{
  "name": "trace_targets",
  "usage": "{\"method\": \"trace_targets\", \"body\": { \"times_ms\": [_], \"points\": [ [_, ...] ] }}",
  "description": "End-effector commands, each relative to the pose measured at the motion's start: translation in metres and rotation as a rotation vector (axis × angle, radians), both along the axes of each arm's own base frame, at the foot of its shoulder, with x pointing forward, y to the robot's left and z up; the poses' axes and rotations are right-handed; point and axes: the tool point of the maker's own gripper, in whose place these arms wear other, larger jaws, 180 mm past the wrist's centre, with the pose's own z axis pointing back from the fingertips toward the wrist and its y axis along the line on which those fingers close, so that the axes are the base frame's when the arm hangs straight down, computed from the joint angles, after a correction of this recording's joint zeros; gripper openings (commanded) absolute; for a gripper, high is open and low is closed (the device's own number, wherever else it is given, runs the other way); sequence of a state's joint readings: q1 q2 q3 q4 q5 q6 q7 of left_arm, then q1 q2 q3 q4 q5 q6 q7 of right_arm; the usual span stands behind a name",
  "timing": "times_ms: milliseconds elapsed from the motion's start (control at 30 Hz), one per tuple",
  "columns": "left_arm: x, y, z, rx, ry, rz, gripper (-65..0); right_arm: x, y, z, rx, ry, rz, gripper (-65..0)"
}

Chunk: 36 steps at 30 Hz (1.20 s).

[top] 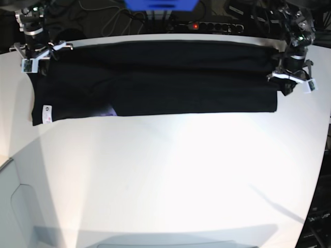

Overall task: Fold the T-shirt properly
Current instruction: 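Grasp both ends of the shirt strip with both grippers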

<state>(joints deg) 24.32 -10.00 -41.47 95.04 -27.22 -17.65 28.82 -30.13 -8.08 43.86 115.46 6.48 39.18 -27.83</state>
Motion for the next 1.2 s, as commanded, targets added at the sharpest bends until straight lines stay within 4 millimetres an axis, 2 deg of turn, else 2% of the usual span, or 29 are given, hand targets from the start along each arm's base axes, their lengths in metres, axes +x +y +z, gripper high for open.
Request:
{"method": "trace_targets", "body": {
  "times_ms": [0,133,367,500,633,800,967,1167],
  "points": [
    [0.004,0.005,0.013,0.027,-0.037,-0.005,-65.0,0.006,0.001,0.01,-0.005,-0.044,0.021,-65.0],
    [-0.007,0.006,0.007,0.03,-0.008,-0.004,-65.0,0.015,-0.001,0.016,-0.01,-0.073,0.015,-65.0],
    [-0.009,0.007,0.004,0.026,-0.001,0.0,-65.0,0.024,-0.017,0.02,-0.023,-0.107,-0.031,-65.0],
    [-0.009,0.007,0.004,0.027,0.0,0.0,-65.0,0.028,-0.018,0.011,0.009,-0.108,-0.044,-65.0],
    [-0.014,0.01,-0.007,0.011,0.025,0.014,-65.0,0.041,-0.017,0.017,0.028,-0.187,-0.048,-65.0],
    [-0.022,0.012,-0.021,-0.011,0.057,0.031,-65.0,0.048,-0.02,-0.006,0.078,-0.173,-0.069,-65.0],
    [-0.023,0.012,-0.022,-0.012,0.061,0.032,-65.0,0.046,-0.031,-0.031,0.045,-0.084,-0.069,-65.0],
    [-0.022,0.012,-0.022,-0.015,0.06,0.032,-65.0,0.031,-0.048,-0.029,0.006,-0.063,-0.115,-65.0]
  ]
}}
